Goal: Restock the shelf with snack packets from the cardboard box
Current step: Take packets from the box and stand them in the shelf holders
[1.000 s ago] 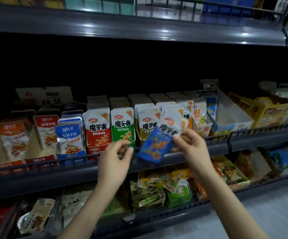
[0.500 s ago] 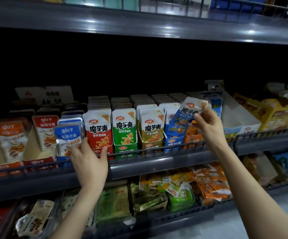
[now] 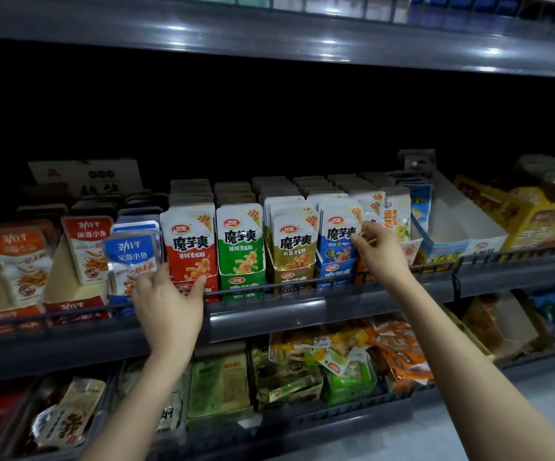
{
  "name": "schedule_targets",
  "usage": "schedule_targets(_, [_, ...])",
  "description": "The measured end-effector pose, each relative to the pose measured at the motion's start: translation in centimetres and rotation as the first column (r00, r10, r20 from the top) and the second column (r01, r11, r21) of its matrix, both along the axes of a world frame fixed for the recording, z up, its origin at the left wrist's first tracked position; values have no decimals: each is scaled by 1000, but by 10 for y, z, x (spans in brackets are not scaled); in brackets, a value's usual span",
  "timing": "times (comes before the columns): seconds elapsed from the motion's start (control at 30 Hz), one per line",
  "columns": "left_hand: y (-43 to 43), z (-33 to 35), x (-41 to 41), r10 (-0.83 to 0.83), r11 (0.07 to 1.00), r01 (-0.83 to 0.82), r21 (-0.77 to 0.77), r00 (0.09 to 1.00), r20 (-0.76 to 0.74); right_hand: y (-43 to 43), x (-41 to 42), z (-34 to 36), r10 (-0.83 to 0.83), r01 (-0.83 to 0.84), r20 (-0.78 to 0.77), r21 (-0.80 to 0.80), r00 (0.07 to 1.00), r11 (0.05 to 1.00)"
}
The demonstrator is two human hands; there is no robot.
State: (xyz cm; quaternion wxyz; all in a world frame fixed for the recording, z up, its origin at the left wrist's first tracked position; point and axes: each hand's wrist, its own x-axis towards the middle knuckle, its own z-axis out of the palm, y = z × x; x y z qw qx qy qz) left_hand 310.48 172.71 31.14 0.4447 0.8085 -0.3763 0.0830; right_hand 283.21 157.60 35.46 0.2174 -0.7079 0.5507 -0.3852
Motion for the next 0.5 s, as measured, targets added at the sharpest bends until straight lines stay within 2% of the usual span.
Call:
schedule_targets(0.07, [0,1,0,2,1000,-2,-2,1000,-1,5,3,1,-50,51,45,-15,998,999])
schedule_targets(0.2, [4,3,0,-25,1000,25,-4,1000,-4,33,0,-3,-182,202,235,-64,955,977])
schedule_targets(0.3, [20,3,-3,-68,997,67,-48,997,-25,65,-3,-8,-226,254,278,-67,934,965])
schedule_targets(0.4, [50,-6,-5,-77,996,77,-53,997,-8,106,-3,-23,-217,250,306,-75,927,965])
schedule_targets(0.5, [92,-33,-1,-103,995,103,11,994,25,150,2,-54,-144,152,264,-13,954,988])
